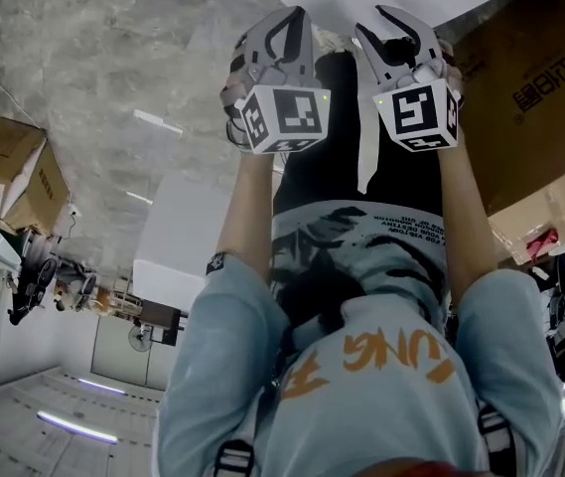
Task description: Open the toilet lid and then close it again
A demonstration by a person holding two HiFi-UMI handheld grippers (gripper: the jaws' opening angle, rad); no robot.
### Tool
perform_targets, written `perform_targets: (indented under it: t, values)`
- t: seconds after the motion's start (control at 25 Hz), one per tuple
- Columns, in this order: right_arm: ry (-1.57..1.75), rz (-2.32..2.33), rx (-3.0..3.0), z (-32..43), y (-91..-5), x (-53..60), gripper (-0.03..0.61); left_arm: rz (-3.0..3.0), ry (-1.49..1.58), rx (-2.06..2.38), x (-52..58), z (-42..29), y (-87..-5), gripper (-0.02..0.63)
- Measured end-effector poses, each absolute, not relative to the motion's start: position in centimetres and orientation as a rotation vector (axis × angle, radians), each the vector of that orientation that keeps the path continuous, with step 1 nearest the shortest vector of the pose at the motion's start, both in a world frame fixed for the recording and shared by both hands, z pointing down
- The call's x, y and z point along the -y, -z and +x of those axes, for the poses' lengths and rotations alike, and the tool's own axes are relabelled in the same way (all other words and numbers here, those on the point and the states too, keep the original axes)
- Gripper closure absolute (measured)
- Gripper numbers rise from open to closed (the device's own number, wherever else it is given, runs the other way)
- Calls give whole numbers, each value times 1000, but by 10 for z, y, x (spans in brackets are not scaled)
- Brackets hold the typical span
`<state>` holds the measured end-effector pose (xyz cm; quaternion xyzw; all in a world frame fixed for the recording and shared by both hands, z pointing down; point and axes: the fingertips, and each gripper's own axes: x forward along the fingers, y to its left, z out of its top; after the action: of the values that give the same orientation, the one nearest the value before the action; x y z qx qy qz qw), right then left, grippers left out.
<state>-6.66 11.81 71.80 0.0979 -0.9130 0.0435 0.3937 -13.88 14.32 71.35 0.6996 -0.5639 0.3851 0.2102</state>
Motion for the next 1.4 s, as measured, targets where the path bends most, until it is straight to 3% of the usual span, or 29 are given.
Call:
perform_targets:
  t: [0.12, 0.36, 0.52, 0.96, 1.4]
  values:
    - [16, 131, 2284, -75, -730, -139, 373, 2041, -1168, 1451, -149, -129, -728, 576]
    - [146, -12, 2187, -70, -770, -164, 290, 2137, -1418, 1206, -164, -114, -761, 401]
    - [222, 1, 2143, -69, -792, -162, 284, 2146, -1610, 1083, -176, -123, -790, 294]
    - [335, 57, 2068, -61, -813, -164, 275, 2197, -1714, 1016, -177, -119, -809, 285]
    - [304, 44, 2074, -59, -794, -166, 331, 2314, -1813, 907, -166, -116, -791, 282]
